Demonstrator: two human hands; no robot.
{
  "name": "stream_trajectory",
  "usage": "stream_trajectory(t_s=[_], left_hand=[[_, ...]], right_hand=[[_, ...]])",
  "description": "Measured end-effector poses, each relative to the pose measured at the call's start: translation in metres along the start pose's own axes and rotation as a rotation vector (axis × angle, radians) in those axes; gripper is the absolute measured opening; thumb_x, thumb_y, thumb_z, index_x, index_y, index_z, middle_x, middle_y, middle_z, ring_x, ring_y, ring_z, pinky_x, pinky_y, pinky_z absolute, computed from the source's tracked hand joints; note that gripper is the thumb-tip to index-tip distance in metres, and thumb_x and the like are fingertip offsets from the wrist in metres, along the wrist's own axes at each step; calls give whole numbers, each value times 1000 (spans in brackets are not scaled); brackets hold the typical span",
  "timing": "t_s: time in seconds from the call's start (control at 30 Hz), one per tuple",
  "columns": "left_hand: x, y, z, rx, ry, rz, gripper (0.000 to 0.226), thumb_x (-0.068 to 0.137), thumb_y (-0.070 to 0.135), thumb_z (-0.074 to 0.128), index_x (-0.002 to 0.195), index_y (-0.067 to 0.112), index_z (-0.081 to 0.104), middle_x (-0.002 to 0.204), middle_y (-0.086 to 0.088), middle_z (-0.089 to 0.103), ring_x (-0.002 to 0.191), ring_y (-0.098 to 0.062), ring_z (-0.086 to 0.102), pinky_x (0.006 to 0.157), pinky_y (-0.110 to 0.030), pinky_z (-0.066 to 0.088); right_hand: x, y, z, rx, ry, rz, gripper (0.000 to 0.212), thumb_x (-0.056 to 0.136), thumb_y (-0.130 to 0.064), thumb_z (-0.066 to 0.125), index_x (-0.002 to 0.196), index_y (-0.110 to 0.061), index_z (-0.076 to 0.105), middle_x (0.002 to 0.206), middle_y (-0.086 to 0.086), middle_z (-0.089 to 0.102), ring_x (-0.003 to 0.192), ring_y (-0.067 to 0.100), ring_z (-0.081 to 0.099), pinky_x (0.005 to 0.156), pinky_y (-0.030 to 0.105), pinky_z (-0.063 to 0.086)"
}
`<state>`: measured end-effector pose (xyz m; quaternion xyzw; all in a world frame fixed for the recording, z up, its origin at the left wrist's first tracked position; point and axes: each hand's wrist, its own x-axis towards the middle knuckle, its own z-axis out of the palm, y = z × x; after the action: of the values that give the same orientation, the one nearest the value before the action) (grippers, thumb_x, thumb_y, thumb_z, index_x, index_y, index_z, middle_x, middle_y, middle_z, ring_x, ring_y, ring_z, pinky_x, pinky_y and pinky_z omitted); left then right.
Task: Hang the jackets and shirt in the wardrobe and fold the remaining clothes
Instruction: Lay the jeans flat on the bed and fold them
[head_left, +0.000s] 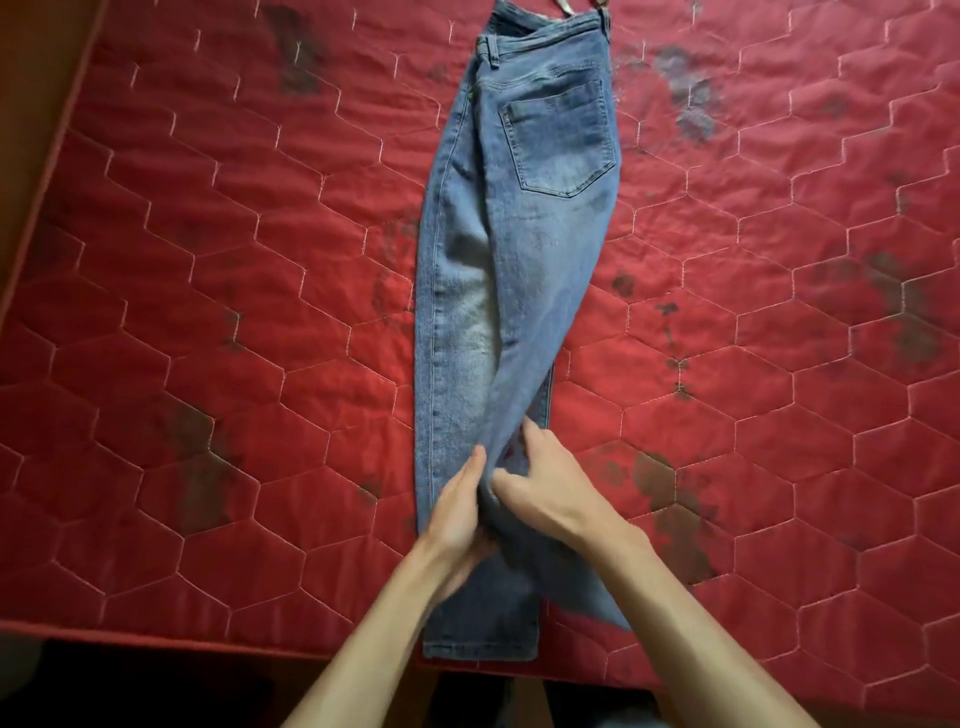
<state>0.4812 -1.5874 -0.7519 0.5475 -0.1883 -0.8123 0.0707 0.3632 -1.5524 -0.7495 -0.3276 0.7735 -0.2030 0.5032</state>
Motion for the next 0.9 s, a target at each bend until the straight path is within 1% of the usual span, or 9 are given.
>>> stream_trajectory(t_s=[0.1,0.2,0.27,0.4,0.53,0.63,0.73,0.8,0.9], left_hand=[[0,2,-2,-113,-27,-65,48,104,38,39,129,6,63,121,-23,68,110,-32,66,96,-42,53],[3,7,-3,-15,-55,-14,43,100,36,48,127,5,56,112,-29,68,87,-37,70,70,-42,60],[7,7,-3,56,10,73,25,101,17,52,120,1,51,108,-30,69,86,-39,70,77,-48,61],[14,7,-7,195,127,191,14,101,7,51,99,3,63,101,-23,71,98,-32,64,97,-47,49],[11,32,-31,136,215,236,18,102,9,47,92,8,61,82,-6,70,68,-14,66,63,-30,51],[16,42,-44,289,207,249,15,103,14,48,94,14,61,86,-6,67,70,-14,62,57,-27,49],[19,42,-46,278,144,183,16,101,24,54,101,14,66,99,-6,74,90,-22,68,81,-42,54],[16,34,-50,277,48,38,30,98,36,57,113,12,69,110,-9,75,103,-26,71,94,-45,53],[7,15,-60,488,-29,-131,42,86,45,71,119,18,68,111,-4,75,102,-22,72,92,-43,55]], right_hand=[[2,-7,-3,372,-112,147,63,58,-45,65,117,-26,56,107,-5,71,94,18,69,84,40,59],[6,0,-6,859,-109,258,25,80,-28,75,98,-14,63,78,-1,69,61,14,60,52,28,52],[5,8,-4,966,-15,276,16,88,-20,73,93,-8,65,73,6,63,57,13,53,46,23,45],[6,26,2,864,216,269,22,83,-19,78,93,-2,69,84,10,74,79,21,68,80,43,58],[-1,37,-13,732,357,260,27,81,-24,80,85,1,69,75,0,71,69,10,62,65,28,51],[-4,40,-26,649,388,162,15,83,-22,79,85,-8,74,76,-7,75,66,2,62,61,19,49],[-3,35,-24,719,258,170,11,85,-21,76,88,-11,74,75,-10,75,68,0,64,60,15,49],[-5,40,-17,794,74,212,25,84,-27,76,99,-7,74,93,0,78,88,12,71,77,26,57],[-17,54,-7,690,-174,252,35,82,-31,79,111,-12,71,108,2,76,105,20,70,92,35,56]])
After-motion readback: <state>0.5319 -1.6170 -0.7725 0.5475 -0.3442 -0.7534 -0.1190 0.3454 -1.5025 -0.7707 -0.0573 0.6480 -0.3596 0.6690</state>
